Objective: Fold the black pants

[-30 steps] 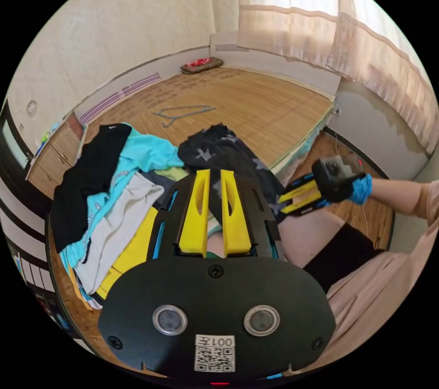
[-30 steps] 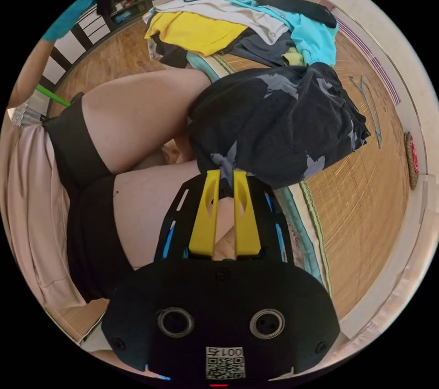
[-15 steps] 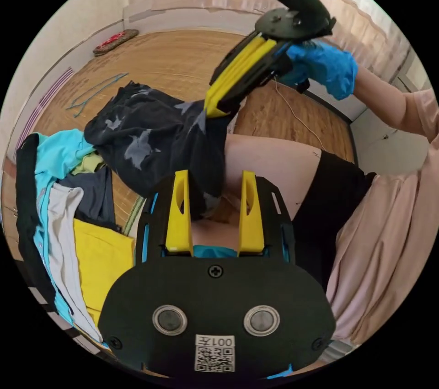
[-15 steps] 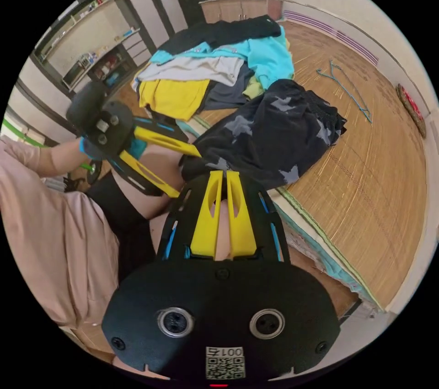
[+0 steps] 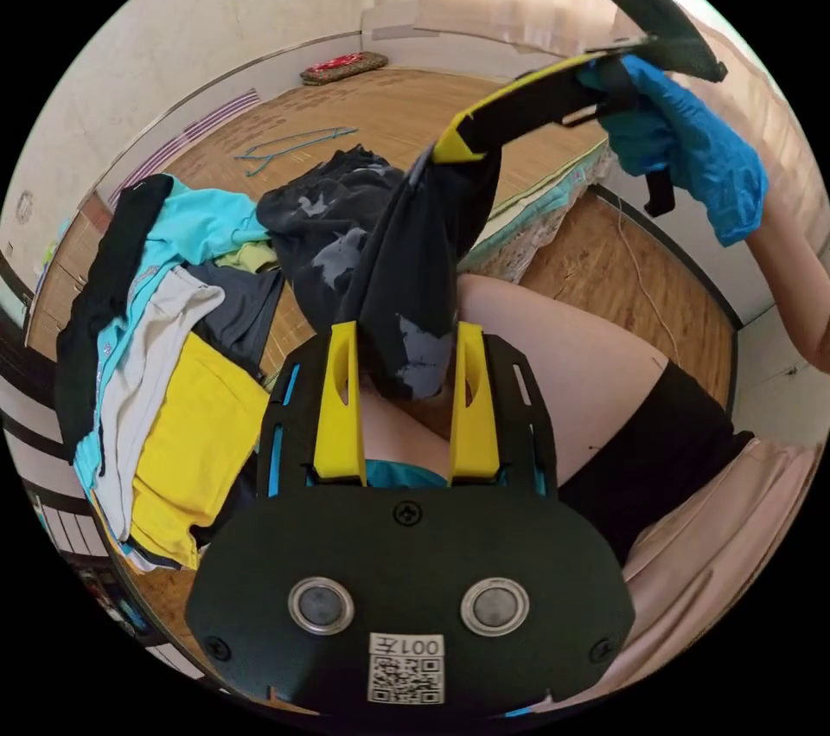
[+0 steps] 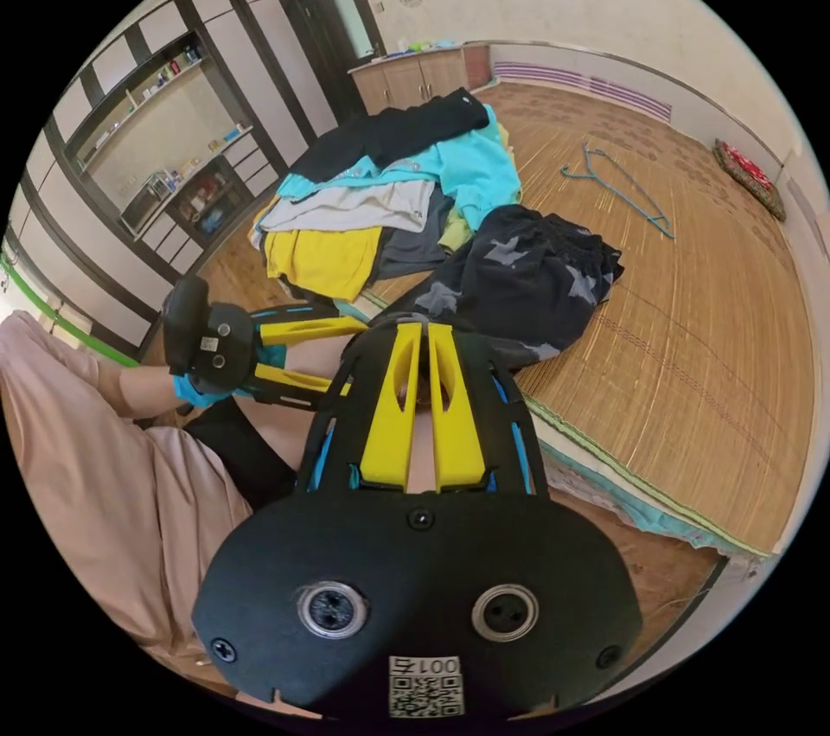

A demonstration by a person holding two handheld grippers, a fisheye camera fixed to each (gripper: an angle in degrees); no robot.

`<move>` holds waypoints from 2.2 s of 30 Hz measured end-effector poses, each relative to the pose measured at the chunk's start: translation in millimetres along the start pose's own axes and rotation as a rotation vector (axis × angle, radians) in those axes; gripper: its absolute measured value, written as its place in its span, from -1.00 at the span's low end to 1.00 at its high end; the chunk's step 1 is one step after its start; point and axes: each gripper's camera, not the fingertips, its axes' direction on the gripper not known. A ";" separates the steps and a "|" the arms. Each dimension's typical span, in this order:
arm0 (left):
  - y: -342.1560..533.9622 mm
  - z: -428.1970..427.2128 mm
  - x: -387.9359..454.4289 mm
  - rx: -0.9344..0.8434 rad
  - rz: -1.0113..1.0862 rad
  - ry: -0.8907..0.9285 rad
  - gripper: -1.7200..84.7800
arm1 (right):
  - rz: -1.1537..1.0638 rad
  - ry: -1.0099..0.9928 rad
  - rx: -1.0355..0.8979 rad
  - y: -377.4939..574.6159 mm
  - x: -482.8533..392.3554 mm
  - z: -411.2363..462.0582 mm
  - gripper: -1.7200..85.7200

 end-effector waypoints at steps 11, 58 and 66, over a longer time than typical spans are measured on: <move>14.0 -1.0 -13.3 0.068 -0.022 -0.134 -0.96 | -0.064 0.029 0.038 36.2 0.5 -29.8 -0.93; -17.6 94.6 -185.0 0.063 -0.306 0.141 -0.90 | 0.167 0.244 0.052 69.3 62.8 101.1 -0.74; -32.6 125.6 -182.7 0.044 -0.197 0.164 -0.97 | 0.189 0.271 0.041 71.1 58.2 116.5 -0.83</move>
